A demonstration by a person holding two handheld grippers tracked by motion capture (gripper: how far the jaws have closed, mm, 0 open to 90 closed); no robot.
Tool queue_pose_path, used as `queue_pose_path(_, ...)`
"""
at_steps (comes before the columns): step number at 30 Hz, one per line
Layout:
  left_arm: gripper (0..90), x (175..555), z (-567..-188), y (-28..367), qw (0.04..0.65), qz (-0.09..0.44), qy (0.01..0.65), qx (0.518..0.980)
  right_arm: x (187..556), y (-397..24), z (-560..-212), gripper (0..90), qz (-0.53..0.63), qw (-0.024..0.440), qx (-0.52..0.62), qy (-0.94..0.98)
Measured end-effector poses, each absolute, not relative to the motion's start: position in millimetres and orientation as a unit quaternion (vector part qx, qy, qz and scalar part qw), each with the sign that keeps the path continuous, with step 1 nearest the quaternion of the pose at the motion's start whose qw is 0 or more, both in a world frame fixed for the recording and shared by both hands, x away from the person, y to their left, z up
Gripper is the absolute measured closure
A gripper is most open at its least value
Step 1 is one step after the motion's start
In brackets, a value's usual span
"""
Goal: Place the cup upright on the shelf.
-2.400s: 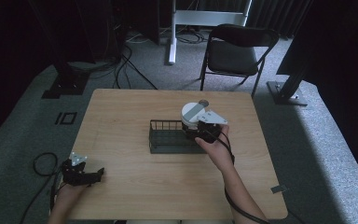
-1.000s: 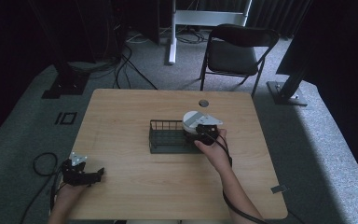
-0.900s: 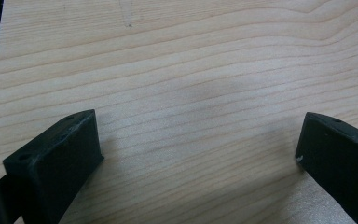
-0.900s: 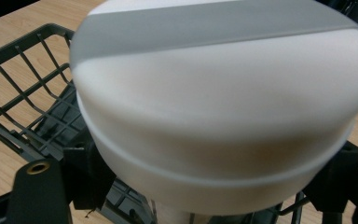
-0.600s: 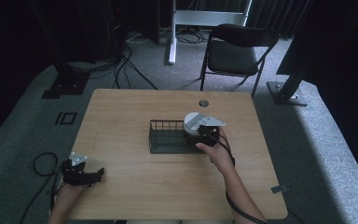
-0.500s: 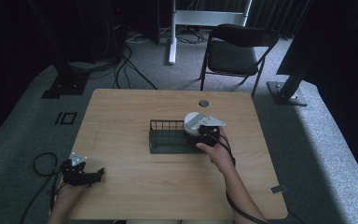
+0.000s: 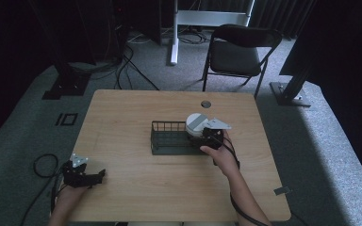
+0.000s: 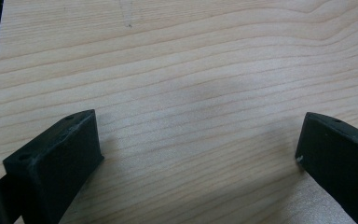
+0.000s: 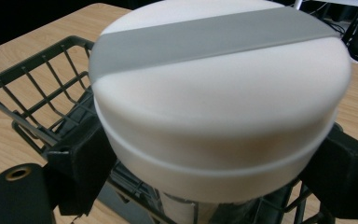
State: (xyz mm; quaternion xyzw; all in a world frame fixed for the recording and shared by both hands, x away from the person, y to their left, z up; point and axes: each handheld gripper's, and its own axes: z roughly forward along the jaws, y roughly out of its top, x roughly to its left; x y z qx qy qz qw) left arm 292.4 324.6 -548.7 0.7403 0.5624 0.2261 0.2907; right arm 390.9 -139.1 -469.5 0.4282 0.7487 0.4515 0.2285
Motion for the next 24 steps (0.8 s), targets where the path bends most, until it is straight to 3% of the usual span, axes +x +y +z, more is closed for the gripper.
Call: queue_pose_path(24,0.1,292,-549,325,0.291,0.226,0.562,0.740,375,-151,-467,11.8,0.470,0.229,0.424,0.739)
